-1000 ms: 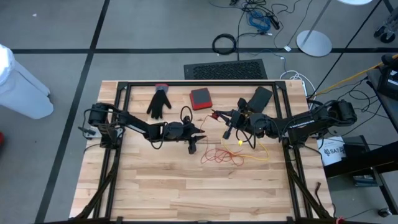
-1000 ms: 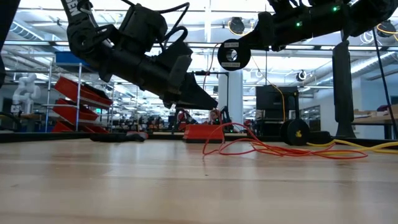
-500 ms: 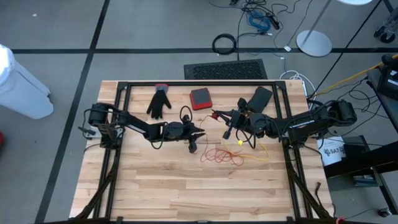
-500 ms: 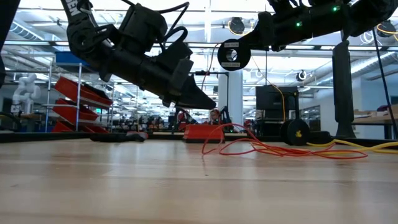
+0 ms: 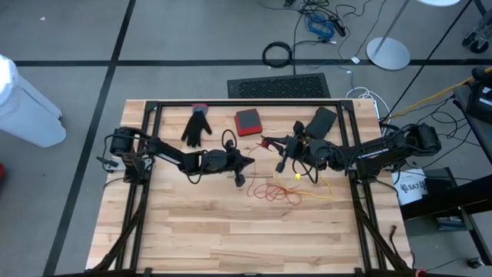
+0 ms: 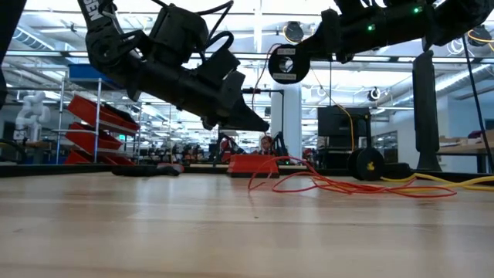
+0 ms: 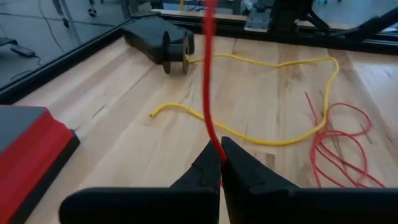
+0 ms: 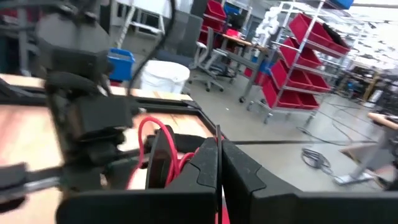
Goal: Coil cords
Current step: Coil the red wire onto the spool
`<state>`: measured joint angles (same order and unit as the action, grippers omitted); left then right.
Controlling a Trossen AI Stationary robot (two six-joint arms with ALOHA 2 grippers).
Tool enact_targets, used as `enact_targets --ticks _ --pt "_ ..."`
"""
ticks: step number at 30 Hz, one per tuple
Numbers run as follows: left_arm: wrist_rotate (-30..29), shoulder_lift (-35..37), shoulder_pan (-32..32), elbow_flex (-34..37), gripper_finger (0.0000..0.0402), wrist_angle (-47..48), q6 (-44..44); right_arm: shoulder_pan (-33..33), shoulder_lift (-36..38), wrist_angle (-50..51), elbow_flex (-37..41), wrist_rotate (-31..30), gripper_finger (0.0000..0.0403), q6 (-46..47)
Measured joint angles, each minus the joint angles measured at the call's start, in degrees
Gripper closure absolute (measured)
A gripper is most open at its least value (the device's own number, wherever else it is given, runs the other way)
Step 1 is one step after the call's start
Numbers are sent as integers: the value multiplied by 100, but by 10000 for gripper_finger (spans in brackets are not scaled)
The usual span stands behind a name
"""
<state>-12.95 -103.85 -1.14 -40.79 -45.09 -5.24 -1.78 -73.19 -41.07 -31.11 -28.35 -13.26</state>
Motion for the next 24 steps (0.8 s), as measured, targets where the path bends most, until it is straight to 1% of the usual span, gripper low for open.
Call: enact_targets --ticks 3,7,17,24 --pt "-41 -141 -65 -118 399 20 -2 1 0 -117 0 168 403 61" --pt "-76 -267 -179 -252 399 45 108 1 -4 -62 0 171 403 79" --pt "74 -224 -451 -250 400 286 250 62 -1 425 0 111 403 192" --pt "66 -163 -633 -250 400 298 262 70 207 882 0 158 403 386"
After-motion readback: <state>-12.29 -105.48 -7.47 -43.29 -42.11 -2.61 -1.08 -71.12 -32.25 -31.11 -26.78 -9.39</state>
